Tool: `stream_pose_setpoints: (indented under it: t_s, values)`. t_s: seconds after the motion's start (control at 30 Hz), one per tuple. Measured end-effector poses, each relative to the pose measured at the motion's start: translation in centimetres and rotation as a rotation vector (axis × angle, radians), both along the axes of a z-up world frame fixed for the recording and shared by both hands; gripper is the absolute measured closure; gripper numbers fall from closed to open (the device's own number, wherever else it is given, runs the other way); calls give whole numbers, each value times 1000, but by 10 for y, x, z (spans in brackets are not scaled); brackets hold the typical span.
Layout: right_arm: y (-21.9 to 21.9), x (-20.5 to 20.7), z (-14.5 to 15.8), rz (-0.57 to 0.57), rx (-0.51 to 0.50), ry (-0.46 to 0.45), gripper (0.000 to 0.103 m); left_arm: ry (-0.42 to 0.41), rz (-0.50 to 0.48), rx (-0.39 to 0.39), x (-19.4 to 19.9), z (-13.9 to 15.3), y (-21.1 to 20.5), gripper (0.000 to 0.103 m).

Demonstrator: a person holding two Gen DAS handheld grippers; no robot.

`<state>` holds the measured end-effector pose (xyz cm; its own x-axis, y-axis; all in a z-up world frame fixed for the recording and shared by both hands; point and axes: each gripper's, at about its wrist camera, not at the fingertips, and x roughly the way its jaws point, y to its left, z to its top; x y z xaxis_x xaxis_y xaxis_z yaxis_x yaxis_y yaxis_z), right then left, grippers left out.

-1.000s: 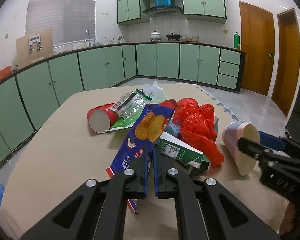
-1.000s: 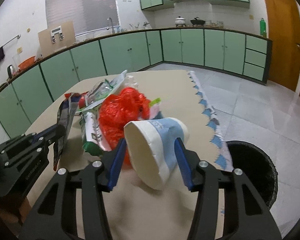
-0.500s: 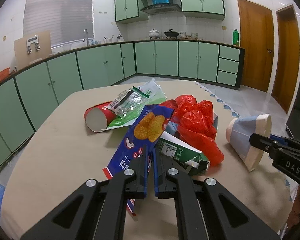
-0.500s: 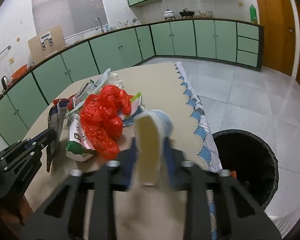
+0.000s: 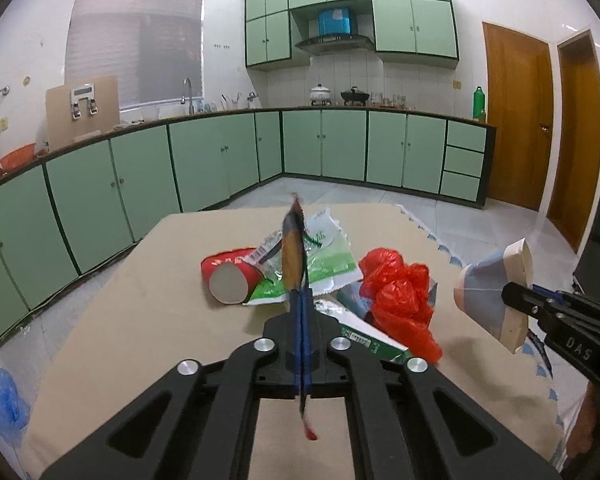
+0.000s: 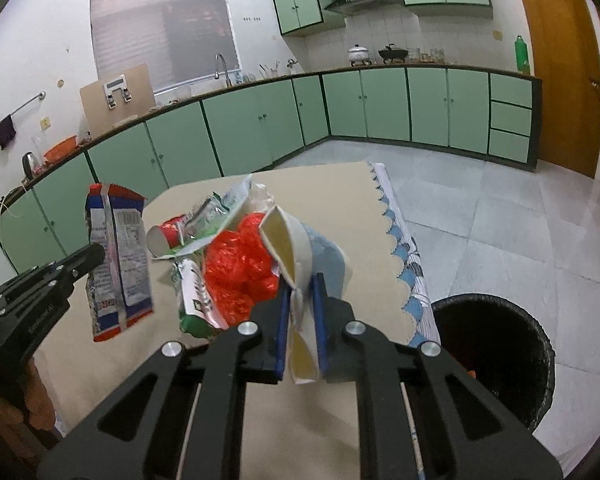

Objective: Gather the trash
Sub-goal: 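Lift the chip bag and paper cup and carry them over the bin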

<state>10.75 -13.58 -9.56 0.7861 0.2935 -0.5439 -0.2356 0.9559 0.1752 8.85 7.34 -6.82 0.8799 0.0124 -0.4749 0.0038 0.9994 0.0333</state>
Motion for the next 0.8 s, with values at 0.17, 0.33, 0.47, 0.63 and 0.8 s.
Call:
stream_pose_setpoints:
  t_s: [0.17, 0.33, 0.47, 0.63, 0.8]
  values:
    - [-6, -4, 9, -8, 8, -10, 93, -10, -29, -9, -3, 9, -13, 102]
    - [-18, -11, 25, -25, 0, -26, 93, -30, -93, -34, -8, 21, -36, 102]
    - [-33, -20, 41, -52, 2, -54, 93, -65, -168, -50, -10, 35, -62, 102]
    - [-58, -28, 55, -103, -3, -84, 93, -66, -249, -87, -5, 40, -92, 103]
    - [-90, -33, 57, -174, -13, -93, 93, -46, -323, -105, 1, 36, -123, 103]
